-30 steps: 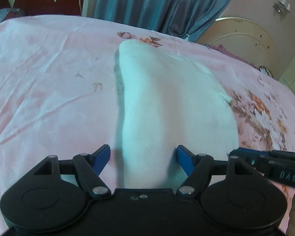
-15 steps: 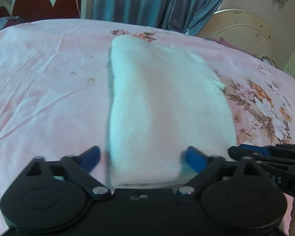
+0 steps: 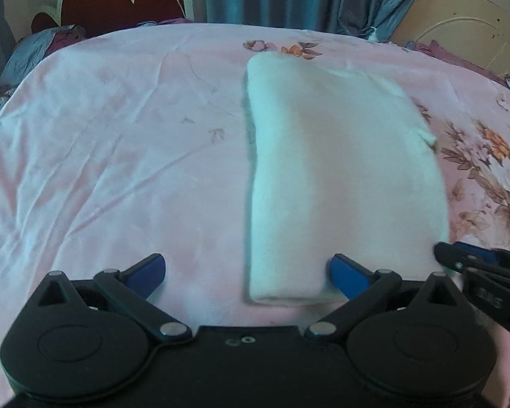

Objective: Fold small clothes

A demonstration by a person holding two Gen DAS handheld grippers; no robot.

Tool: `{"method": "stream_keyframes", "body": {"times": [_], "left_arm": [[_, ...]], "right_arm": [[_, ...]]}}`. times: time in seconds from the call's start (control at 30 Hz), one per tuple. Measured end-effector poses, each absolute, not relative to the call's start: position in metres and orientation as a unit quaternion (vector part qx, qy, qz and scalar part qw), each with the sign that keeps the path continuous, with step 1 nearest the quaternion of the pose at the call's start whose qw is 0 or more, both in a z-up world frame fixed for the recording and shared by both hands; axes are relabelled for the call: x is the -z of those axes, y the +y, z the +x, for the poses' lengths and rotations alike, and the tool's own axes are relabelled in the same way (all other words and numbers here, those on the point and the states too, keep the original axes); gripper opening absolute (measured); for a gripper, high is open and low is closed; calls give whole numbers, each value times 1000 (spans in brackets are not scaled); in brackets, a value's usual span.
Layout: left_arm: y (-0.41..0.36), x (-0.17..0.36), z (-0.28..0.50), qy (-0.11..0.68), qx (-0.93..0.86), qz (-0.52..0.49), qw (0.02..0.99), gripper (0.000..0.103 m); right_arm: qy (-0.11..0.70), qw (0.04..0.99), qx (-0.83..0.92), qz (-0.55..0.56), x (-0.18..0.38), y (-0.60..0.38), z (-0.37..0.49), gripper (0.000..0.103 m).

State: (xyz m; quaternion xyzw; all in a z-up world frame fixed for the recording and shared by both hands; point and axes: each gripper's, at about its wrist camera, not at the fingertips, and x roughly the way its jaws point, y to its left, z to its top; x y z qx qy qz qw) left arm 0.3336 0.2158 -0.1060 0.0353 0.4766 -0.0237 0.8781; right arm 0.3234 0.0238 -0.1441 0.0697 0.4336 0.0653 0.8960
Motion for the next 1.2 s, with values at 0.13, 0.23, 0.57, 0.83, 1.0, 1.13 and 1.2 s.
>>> {"method": "stream_keyframes", "body": {"times": [0.13, 0.23, 0.57, 0.83, 1.0, 1.13, 1.2], "left_arm": [[217, 91, 321, 454, 13, 50, 890, 93], [217, 80, 311, 438, -4, 71, 896, 93], [219, 45, 261, 418, -28, 85, 904, 93], [209, -6, 190, 384, -18, 78, 920, 96], [202, -33, 141, 380, -13, 63, 923, 98], [197, -49, 106, 367, -18, 58, 928, 99], [196, -54, 93, 366, -15, 49, 929, 99]], "right_arm": [[433, 896, -65, 75, 144, 23, 324, 18], [432, 897, -64, 73, 143, 23, 323, 18], [390, 912, -76, 99, 100, 14, 273, 67], [345, 930, -79, 100, 18, -2, 160, 103], [340, 934, -60, 89, -15, -2, 103, 103], [314, 943, -67, 84, -39, 1, 69, 103], [298, 950, -55, 76, -48, 2, 59, 103]]}}
